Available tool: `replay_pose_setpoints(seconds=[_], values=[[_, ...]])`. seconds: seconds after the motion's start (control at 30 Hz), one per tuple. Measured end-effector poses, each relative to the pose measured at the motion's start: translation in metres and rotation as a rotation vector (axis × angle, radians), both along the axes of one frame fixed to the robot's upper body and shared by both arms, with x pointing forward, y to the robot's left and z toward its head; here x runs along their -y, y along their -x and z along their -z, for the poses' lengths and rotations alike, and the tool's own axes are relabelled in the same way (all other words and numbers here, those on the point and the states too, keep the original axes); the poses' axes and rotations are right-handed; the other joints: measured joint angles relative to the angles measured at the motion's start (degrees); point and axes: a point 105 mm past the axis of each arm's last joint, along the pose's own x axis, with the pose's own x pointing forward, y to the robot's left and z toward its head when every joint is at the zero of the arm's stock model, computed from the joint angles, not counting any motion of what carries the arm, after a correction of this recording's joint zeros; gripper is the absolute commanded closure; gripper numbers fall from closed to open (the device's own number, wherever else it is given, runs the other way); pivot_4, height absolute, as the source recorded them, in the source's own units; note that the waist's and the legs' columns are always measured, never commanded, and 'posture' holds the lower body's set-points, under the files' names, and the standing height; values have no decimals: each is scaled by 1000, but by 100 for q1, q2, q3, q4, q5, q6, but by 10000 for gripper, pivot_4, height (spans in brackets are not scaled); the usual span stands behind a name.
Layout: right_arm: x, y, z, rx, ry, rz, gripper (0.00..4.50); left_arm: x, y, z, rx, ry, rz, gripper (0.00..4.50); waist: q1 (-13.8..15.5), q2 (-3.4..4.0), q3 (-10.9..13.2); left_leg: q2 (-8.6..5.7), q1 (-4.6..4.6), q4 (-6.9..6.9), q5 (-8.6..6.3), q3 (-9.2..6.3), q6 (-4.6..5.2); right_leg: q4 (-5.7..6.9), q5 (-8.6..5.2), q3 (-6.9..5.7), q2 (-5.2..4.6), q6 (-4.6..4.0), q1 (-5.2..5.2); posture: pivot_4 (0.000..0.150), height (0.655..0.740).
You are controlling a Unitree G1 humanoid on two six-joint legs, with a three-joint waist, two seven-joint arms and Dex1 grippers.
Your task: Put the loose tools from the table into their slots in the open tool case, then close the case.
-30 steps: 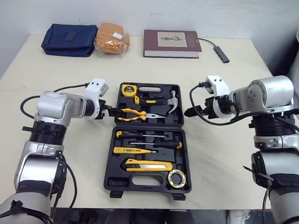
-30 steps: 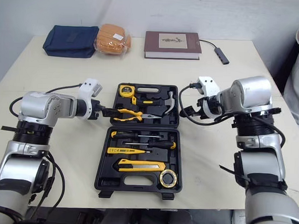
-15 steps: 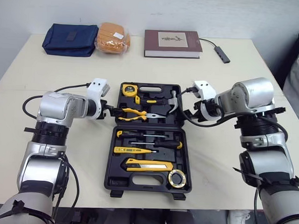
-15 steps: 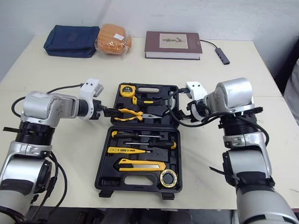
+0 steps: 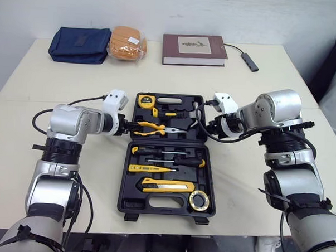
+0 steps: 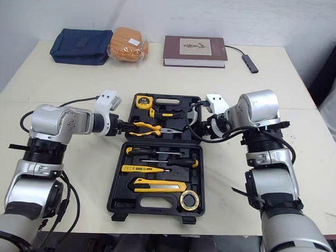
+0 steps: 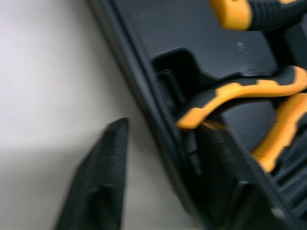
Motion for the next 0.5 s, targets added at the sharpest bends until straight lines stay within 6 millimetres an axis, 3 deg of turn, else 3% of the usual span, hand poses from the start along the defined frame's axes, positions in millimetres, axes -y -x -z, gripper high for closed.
replay_pose_setpoints(seconds=[0.07,0.37,0.5], values=[[2,-1,-3,2,-15,17,44981,2,1,-1,-2,2,3,41668,2,-4,-4,0,4,2,0,-4,0,1,0,3,-1,0,7,1500,7400],[1,-6,-6,35,-86,86,45000,0,-2,-5,8,58,-43,43233,-19,-4,-3,1,-1,-1,0,-1,-1,2,0,12,2,0,-6,1500,7400],[3,-17,-16,223,-127,93,45000,0,-14,-16,118,131,-76,43348,-20,-4,-2,0,-32,3,0,0,-1,0,0,9,4,1,-35,1500,7400]])
